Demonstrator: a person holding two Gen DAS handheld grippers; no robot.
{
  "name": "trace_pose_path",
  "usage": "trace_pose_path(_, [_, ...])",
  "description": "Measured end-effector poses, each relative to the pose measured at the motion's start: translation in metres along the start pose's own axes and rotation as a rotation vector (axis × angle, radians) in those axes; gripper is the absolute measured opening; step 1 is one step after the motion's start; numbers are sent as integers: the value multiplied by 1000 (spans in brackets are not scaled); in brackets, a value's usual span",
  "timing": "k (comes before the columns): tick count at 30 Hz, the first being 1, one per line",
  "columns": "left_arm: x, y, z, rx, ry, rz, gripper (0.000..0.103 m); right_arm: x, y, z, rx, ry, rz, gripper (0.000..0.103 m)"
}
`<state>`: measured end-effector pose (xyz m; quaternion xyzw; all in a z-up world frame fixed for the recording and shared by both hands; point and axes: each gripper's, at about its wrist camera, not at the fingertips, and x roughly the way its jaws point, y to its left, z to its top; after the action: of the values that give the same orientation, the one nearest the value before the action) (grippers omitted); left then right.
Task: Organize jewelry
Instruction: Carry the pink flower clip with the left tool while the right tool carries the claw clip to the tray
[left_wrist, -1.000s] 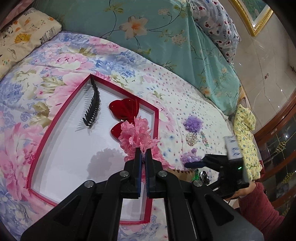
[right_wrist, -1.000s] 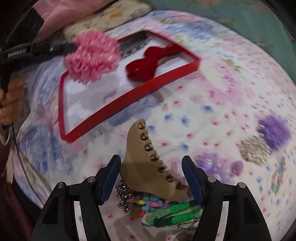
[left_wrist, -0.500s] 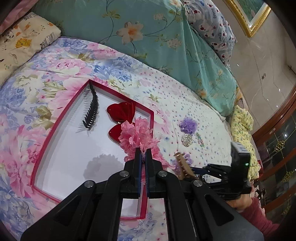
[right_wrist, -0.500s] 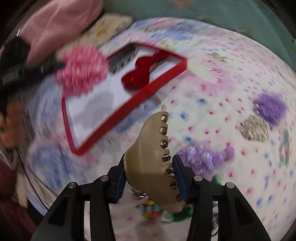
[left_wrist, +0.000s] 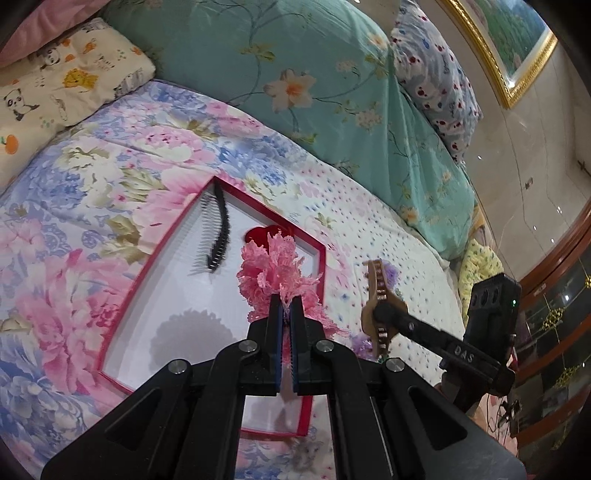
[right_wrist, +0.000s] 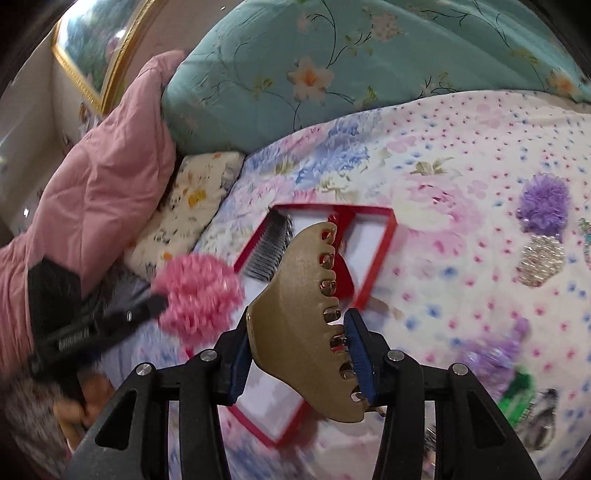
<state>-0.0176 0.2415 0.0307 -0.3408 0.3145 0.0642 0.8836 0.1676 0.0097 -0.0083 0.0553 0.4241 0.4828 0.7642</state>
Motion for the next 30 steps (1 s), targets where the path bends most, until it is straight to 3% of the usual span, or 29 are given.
trace_pose_path(8, [10,35,6,-86,-1,-25,1,49,6,14,5,15,-66,48])
trace_pose_path(16, [32,47,1,-107,39,-35,1,84,-3,21,48,21,-107,48])
trace_pose_path(30, [70,71,-2,-97,93,80,1,124,1,20,-27,66,-158,46])
